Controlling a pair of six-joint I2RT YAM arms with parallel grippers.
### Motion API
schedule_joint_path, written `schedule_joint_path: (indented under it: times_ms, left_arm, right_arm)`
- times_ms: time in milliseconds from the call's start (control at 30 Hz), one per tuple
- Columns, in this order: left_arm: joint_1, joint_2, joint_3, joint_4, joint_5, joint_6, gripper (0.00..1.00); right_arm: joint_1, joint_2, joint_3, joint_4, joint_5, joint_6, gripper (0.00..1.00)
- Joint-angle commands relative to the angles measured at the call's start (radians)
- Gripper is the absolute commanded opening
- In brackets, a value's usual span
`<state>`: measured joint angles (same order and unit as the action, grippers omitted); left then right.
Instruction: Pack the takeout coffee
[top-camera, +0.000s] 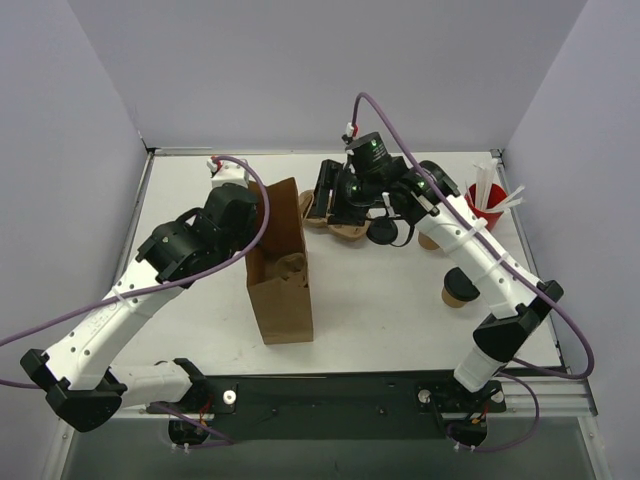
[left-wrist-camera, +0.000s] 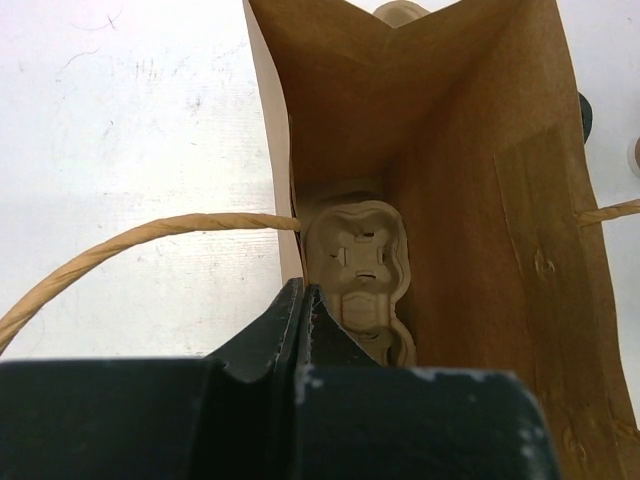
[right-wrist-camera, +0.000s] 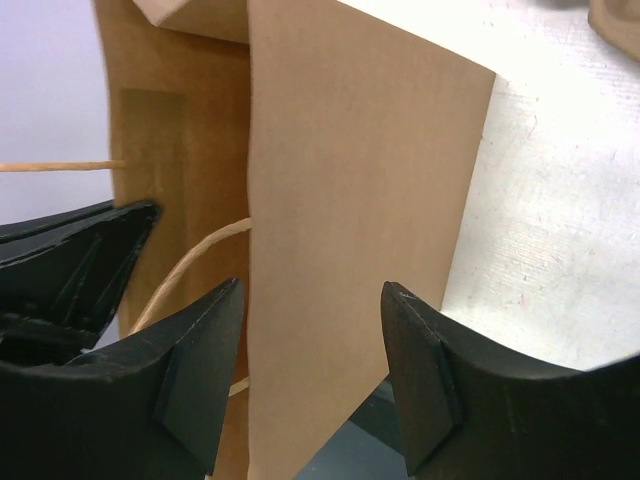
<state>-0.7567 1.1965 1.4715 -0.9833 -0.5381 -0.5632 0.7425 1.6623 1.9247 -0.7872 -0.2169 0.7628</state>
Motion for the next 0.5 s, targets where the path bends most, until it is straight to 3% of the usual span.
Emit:
schedule_joint_path:
  times_ms: [0,467]
  left_arm:
    - [0.002,-0.032,-0.007,0.046,-0.005,0.016,0.00]
    - [0.002,-0.035,-0.017,0.069,0.004,0.020,0.00]
  right_arm:
    - [0.009,-0.070,-0.013,0.063,0.014,0.007,0.53]
    - [0.032,-0.033,-0.064,0.095,-0.059,0.010,0.51]
